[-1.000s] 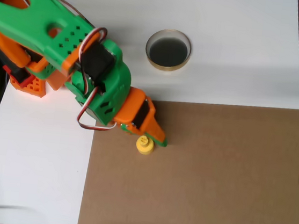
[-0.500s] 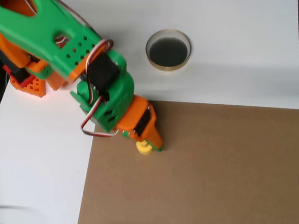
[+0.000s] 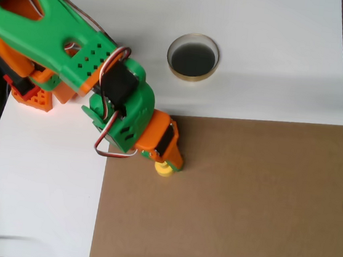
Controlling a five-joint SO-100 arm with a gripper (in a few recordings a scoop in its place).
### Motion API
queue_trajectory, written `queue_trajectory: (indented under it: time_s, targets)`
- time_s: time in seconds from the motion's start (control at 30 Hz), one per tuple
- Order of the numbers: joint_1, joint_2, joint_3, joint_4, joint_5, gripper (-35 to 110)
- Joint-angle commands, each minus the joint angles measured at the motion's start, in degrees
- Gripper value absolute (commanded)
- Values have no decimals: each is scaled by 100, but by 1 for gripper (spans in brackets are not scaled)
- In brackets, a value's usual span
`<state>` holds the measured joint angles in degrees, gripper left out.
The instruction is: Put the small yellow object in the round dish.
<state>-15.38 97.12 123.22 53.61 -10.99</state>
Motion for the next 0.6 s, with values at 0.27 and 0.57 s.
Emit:
queue_trajectory:
  time_s: [0.27, 0.57]
  targets:
    - [9, 79, -439, 308, -176, 0]
    - [-35, 343, -905, 923, -483, 0]
